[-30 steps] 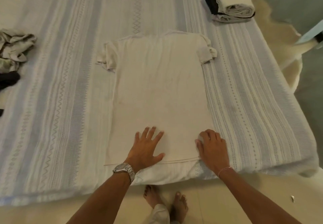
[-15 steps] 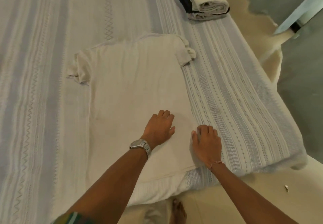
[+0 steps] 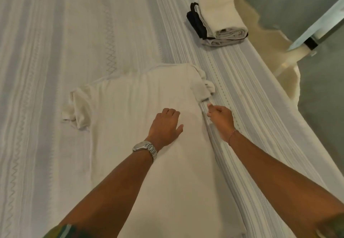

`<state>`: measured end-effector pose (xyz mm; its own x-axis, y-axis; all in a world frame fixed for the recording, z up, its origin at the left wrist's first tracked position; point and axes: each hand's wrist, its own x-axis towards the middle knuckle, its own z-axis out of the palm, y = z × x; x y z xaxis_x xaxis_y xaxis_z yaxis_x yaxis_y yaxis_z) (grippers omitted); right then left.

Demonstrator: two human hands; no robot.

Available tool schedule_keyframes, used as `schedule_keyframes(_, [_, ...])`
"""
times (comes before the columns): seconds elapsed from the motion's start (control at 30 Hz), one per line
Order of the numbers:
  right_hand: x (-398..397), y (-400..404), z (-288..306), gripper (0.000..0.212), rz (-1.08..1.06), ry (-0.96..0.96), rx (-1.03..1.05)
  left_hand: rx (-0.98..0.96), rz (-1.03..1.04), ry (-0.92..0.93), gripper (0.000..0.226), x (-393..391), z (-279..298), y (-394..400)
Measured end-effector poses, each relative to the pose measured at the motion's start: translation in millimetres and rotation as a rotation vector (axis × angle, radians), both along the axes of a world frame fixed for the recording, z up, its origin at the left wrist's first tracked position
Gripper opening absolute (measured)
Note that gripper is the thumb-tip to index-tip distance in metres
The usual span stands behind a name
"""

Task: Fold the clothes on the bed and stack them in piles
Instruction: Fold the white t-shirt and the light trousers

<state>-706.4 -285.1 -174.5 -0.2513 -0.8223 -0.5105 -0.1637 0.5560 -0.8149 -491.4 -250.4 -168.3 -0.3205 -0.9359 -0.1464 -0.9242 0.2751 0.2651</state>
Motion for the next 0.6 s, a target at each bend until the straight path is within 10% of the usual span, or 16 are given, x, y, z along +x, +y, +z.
schedule_keyframes(0.33, [-4.6, -130.5, -9.3, 0.073, -0.16, -0.538, 0.151, -0.018, 0.101, 0.201, 0.061, -30.9, -20.5, -120.1])
schedule_keyframes(0.6, [-22.3, -191.9, -4.2, 0.045, 0.197, -0.592, 0.343, 0.019, 0.2, 0.201, 0.058, -49.9, -47.6, -180.0])
